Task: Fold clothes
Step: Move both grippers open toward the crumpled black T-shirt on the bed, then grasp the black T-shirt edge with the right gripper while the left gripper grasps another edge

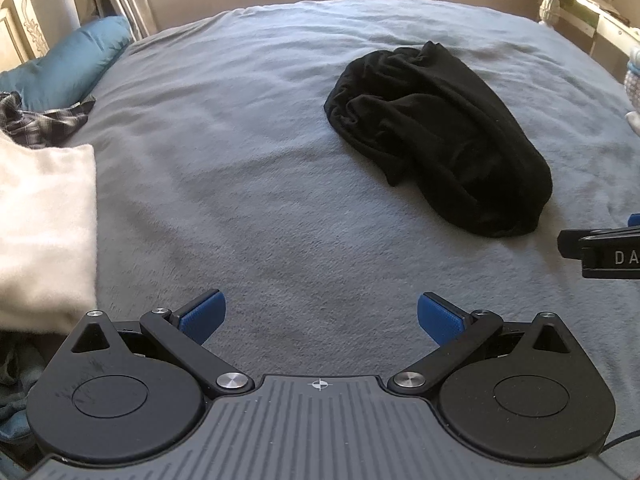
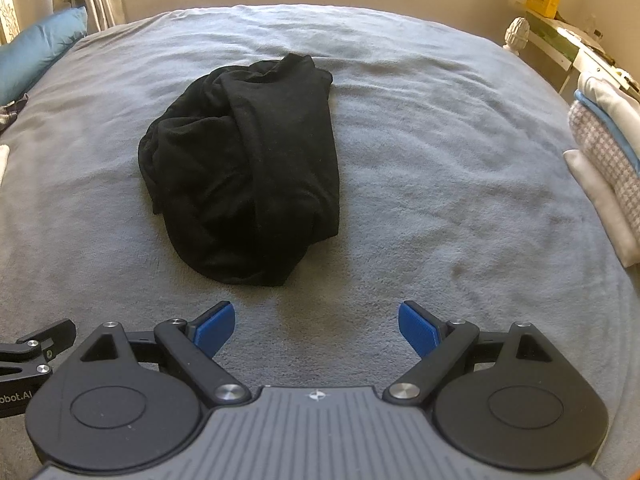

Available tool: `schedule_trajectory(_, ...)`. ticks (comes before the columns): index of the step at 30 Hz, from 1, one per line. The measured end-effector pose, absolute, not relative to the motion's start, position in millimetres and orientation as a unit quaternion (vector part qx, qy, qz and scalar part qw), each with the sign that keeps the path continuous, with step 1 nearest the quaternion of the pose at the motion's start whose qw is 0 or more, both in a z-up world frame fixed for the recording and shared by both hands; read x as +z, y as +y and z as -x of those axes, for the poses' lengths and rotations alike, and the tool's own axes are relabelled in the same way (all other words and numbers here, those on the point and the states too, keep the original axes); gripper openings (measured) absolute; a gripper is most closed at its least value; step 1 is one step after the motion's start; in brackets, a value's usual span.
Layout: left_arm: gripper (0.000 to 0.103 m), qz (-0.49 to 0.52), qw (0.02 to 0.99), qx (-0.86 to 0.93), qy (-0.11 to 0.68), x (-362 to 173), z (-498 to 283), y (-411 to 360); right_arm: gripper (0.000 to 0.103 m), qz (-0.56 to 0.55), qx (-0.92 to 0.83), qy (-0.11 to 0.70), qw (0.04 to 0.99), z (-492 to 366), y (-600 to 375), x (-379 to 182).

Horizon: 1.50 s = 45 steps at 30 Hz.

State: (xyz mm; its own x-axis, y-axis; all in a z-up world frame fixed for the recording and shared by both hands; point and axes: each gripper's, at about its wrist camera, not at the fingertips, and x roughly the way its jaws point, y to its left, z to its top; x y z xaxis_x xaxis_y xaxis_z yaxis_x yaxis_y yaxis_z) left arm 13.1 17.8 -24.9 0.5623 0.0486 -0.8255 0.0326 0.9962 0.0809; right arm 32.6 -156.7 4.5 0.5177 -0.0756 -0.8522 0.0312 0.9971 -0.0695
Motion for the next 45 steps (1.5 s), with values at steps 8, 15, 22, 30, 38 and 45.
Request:
schedule_trajectory(8, 0.103, -0.052, 0.883, 0.001, 0.467, -27, -14, 15, 0.091, 0.022, -0.030, 0.492, 0.870, -33, -157, 3)
schedule_trajectory(15, 0.103, -0.055, 0.884, 0.004, 0.463, -29, -15, 17, 0.091, 0.015, -0.028, 0.503, 0.864, -34, -157, -1)
schedule_trajectory(22, 0.103, -0.062, 0.906, 0.012, 0.418, -31, -28, 17, 0.094, 0.009, -0.017, 0.472, 0.881, -35, -170, -5)
schedule_trajectory(30, 0.103, -0.003, 0.927, -0.026, 0.374, -34, -75, 15, 0.090, 0.029, 0.056, 0.406, 0.912, -69, -183, -12)
schedule_trajectory(38, 0.097, 0.039, 0.922, -0.051, 0.382, -55, -103, 0, 0.058, 0.047, 0.096, 0.406, 0.908, -106, -171, -34)
schedule_trajectory(45, 0.056, 0.052, 0.909, -0.079, 0.407, -68, -112, -15, 0.020, -0.014, 0.098, 0.412, 0.906, -103, -193, -35)
